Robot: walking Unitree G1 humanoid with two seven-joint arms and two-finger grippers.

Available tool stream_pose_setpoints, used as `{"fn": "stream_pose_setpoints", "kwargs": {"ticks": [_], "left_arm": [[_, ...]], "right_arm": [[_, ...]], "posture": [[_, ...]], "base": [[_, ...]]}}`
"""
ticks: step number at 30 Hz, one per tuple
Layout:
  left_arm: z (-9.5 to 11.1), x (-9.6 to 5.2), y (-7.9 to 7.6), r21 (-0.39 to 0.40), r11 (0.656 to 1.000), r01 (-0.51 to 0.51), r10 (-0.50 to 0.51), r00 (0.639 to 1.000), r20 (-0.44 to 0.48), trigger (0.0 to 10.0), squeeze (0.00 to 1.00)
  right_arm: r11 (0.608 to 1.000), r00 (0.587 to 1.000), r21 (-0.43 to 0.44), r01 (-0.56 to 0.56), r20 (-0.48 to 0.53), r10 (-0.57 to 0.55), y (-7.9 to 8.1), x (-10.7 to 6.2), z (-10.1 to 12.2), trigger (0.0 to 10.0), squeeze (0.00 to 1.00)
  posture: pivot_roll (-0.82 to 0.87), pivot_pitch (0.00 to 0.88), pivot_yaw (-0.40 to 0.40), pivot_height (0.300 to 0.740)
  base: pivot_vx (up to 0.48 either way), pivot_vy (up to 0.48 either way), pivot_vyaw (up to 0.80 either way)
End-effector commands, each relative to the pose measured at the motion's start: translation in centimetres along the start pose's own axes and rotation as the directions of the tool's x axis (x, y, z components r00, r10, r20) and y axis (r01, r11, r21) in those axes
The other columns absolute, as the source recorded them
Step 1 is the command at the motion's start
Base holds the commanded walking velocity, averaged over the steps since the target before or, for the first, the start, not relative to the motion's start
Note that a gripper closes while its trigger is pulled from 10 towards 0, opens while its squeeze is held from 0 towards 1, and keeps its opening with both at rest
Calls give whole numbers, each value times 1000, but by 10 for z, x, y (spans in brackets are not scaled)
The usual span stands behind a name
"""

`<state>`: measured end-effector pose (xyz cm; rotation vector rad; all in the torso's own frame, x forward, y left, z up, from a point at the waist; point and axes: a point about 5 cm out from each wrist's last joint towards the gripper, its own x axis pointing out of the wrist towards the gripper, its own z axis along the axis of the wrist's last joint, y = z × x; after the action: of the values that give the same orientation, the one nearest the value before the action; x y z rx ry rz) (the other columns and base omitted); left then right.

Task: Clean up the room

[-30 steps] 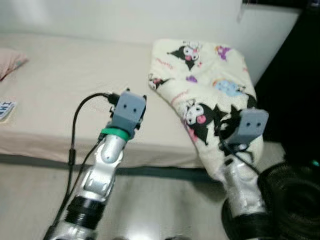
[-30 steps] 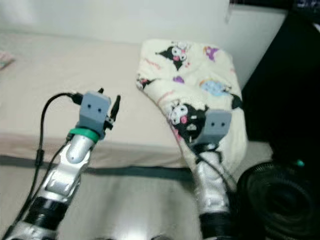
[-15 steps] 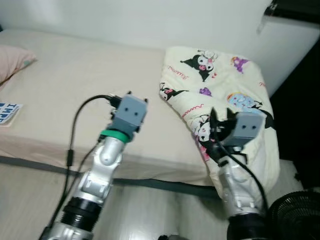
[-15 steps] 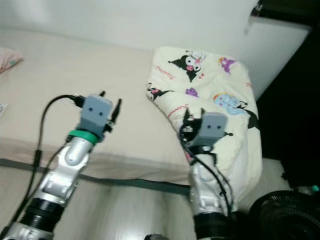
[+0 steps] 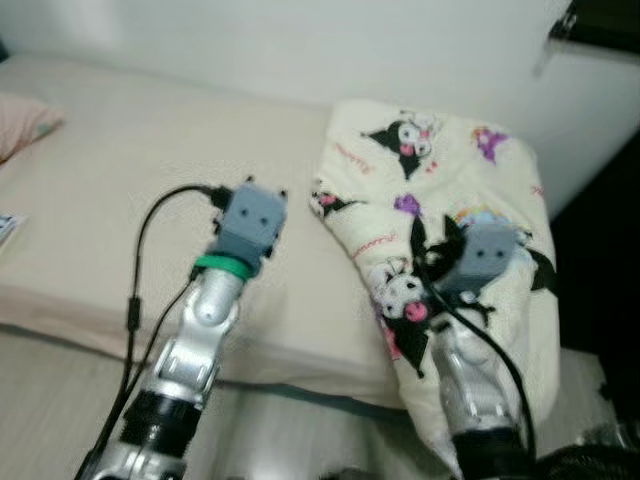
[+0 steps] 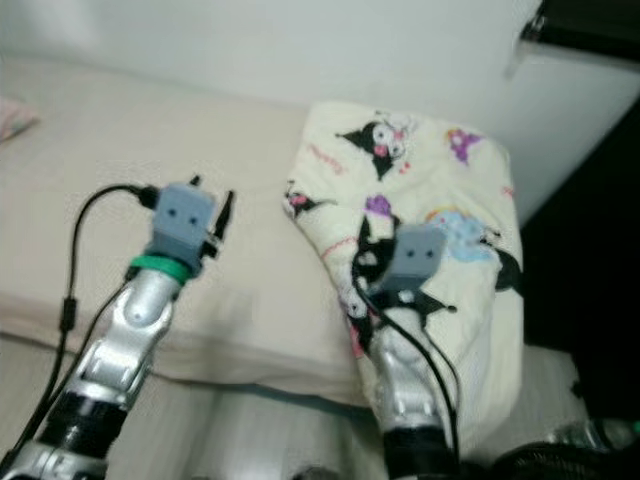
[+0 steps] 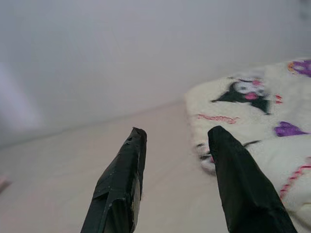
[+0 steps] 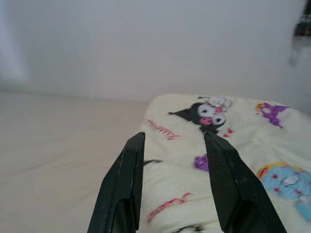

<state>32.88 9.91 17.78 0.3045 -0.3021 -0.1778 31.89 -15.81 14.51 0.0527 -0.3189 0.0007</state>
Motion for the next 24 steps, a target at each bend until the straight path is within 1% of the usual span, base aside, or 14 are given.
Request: {"fn": "stream_pose_setpoints", "kwargs": {"ticks": [1, 4, 8, 17, 19, 22, 24], "left_arm": [[-2, 0, -5, -1, 1000, 16, -16, 1000, -15, 10000, 0], [-2, 0, -5, 1, 1000, 14, -14, 1000, -16, 10000, 0], [-4, 1, -3, -5, 1000, 3, -3, 999, -35, 10000, 0], [-4, 0, -6, -10, 1000, 20, -20, 999, -33, 10000, 0], [-5, -1, -9, -13, 998, 56, -57, 998, -33, 10000, 0], [-5, -1, -9, -13, 998, 56, -57, 998, -33, 10000, 0], [-10, -6, -15, -12, 993, 122, -122, 991, -51, 10000, 0]], "right_arm": [[1000, 999, -2, 27, -28, -27, -8, -4, -6, 10000, 0], [1000, 999, -3, 27, -28, -27, -8, -4, -6, 10000, 0], [1000, 999, -4, 28, -28, -28, -8, -4, -6, 10000, 0], [1000, 999, -4, 27, -29, -27, -8, -4, -6, 10000, 0], [1000, 999, 0, 26, -31, -26, -7, -5, -6, 10000, 0], [1000, 999, 0, 26, -31, -26, -7, -5, -6, 10000, 0], [999, 998, 11, 40, -44, -40, -9, -6, -9, 10000, 0]], "posture": [[-74, 51, 41, 740], [-74, 50, 41, 740], [-75, 50, 41, 740], [-75, 49, 41, 740], [-76, 49, 43, 740], [-76, 49, 43, 740], [-76, 50, 44, 740]], "base": [[465, 0, 0], [465, 0, 0], [0, 0, 0], [0, 0, 0], [0, 0, 0], [0, 0, 0], [0, 0, 0]]}}
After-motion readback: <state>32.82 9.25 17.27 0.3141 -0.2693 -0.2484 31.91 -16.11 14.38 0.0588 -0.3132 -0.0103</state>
